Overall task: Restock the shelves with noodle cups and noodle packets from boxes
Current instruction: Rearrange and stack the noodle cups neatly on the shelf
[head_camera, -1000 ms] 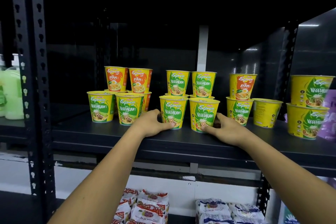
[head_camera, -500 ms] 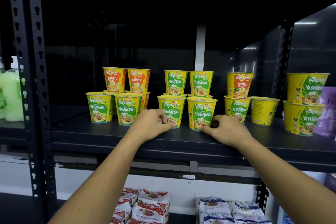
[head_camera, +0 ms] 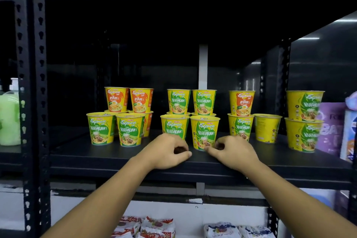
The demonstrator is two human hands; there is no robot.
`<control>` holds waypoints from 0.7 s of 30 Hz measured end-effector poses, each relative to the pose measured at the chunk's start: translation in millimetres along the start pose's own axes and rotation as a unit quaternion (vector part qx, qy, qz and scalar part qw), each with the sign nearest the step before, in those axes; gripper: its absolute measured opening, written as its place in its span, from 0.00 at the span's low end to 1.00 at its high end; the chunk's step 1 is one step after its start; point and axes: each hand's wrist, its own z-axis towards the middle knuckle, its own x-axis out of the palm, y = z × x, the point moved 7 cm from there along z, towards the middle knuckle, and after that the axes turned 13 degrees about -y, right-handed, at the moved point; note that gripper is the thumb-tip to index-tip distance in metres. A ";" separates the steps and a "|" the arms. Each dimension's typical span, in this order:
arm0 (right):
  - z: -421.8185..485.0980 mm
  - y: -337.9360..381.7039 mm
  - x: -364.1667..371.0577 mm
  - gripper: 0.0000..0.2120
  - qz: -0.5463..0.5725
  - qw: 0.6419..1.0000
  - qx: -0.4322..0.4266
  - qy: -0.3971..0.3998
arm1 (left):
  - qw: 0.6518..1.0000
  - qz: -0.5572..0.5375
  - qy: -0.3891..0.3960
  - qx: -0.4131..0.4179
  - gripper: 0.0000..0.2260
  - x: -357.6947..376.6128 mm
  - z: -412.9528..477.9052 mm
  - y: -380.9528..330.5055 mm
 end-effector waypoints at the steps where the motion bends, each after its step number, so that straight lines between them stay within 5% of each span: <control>1: -2.1 -1.5 0.6 0.23 0.015 1.000 -0.009 0.014 | 1.000 -0.004 0.006 0.012 0.17 3.5 1.8 -8.3; 9: -25.1 -43.5 -10.1 0.21 0.029 0.995 -0.028 0.095 | 0.995 -0.045 0.038 0.085 0.14 39.9 30.2 -74.5; 21: -54.7 -185.0 -63.6 0.24 -0.005 0.986 0.116 0.116 | 0.983 -0.062 0.156 0.069 0.22 142.1 113.0 -163.0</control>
